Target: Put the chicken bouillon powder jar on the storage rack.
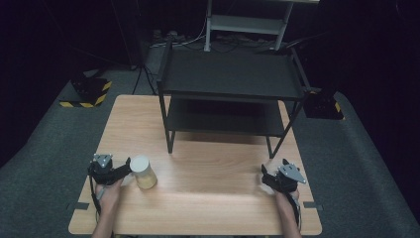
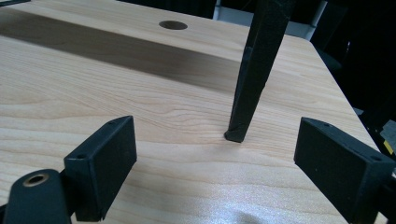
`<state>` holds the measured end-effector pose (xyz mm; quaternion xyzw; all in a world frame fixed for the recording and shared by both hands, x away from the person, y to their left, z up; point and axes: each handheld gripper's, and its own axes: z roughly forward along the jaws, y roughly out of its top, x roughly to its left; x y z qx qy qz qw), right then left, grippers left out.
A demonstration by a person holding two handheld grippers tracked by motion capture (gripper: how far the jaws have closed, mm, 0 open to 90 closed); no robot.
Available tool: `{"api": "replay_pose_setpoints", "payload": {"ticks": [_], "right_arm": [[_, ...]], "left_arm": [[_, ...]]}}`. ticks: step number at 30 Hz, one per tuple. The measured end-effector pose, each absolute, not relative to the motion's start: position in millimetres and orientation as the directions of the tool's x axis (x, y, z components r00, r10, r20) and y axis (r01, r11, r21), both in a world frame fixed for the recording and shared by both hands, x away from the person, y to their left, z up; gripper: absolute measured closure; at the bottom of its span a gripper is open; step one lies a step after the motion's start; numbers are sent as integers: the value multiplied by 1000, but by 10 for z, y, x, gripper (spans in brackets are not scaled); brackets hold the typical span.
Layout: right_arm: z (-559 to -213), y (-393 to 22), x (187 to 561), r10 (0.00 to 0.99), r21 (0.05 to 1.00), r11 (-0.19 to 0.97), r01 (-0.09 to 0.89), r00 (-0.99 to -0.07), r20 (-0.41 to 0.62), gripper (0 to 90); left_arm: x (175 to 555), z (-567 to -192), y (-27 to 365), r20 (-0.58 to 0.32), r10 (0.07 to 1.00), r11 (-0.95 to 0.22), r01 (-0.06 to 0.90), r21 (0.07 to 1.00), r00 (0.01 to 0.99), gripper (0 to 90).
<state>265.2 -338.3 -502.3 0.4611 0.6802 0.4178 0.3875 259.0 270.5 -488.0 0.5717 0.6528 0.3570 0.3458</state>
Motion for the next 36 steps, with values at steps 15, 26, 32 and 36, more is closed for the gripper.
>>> {"api": "replay_pose_setpoints", "payload": {"ticks": [15, 26, 32, 36], "right_arm": [[-5042, -3409, 2626, 960, 935, 193, 296, -252, -119, 121], [-5044, -3415, 2626, 960, 936, 193, 294, -255, -118, 119], [-5043, -3410, 2627, 959, 935, 198, 294, -255, -123, 119], [-5041, -3405, 2628, 959, 934, 200, 296, -254, -125, 119]], "left_arm": [[2620, -4801, 2809, -48, 998, 67, 541, 838, -50, 27], [2420, -4679, 2859, -21, 1000, 28, 536, 844, -18, 27], [2172, -4626, 2895, -21, 1000, 28, 534, 845, -18, 29], [1978, -4618, 2929, -31, 1000, 27, 541, 840, -1, 29]]}}
